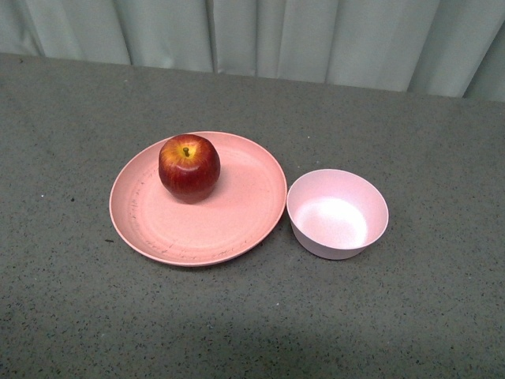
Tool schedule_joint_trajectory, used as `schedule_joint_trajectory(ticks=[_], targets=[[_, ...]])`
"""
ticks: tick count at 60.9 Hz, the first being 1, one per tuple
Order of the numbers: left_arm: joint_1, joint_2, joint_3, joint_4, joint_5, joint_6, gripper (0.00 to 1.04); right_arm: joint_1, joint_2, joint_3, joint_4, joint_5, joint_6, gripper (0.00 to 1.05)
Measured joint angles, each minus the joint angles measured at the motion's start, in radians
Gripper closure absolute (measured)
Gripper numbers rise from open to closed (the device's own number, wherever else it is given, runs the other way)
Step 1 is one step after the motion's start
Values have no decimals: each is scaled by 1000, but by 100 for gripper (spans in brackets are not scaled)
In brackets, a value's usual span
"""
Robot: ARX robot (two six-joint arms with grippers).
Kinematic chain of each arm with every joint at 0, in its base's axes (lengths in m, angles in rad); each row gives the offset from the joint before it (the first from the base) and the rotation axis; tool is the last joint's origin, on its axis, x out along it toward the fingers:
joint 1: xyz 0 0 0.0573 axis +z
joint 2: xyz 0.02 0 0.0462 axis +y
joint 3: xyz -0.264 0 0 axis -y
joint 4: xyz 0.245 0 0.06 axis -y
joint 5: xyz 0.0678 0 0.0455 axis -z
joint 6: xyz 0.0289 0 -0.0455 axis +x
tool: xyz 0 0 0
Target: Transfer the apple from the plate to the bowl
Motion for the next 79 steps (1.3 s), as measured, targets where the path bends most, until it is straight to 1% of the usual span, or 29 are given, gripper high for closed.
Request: schedule_joint_trajectory(ticks=[4, 12, 15, 18, 19, 23, 29, 33, 48, 58, 66, 79], targets=[[-1, 95, 4, 79, -11, 3, 7, 0, 0, 0, 0, 0, 0, 9], [-17, 391, 50, 332, -29, -21, 7, 0, 0, 0, 0, 0, 0, 9], [-29, 488, 70, 405, -29, -31, 7, 0, 0, 0, 0, 0, 0, 9], [-53, 608, 97, 494, -28, -36, 7, 0, 0, 0, 0, 0, 0, 9], [-75, 703, 118, 557, -18, -49, 7, 0, 0, 0, 0, 0, 0, 9], [-116, 862, 156, 661, -15, -50, 7, 0, 0, 0, 0, 0, 0, 9], [-164, 1070, 228, 768, -29, -56, 7, 0, 0, 0, 0, 0, 0, 9], [-185, 1183, 278, 790, -35, -63, 7, 0, 0, 0, 0, 0, 0, 9], [-244, 1492, 456, 765, -35, -97, 7, 0, 0, 0, 0, 0, 0, 9], [-272, 1608, 540, 746, -49, -109, 7, 0, 0, 0, 0, 0, 0, 9], [-303, 1676, 595, 733, -42, -124, 7, 0, 0, 0, 0, 0, 0, 9], [-331, 1764, 673, 731, -80, -108, 7, 0, 0, 0, 0, 0, 0, 9]])
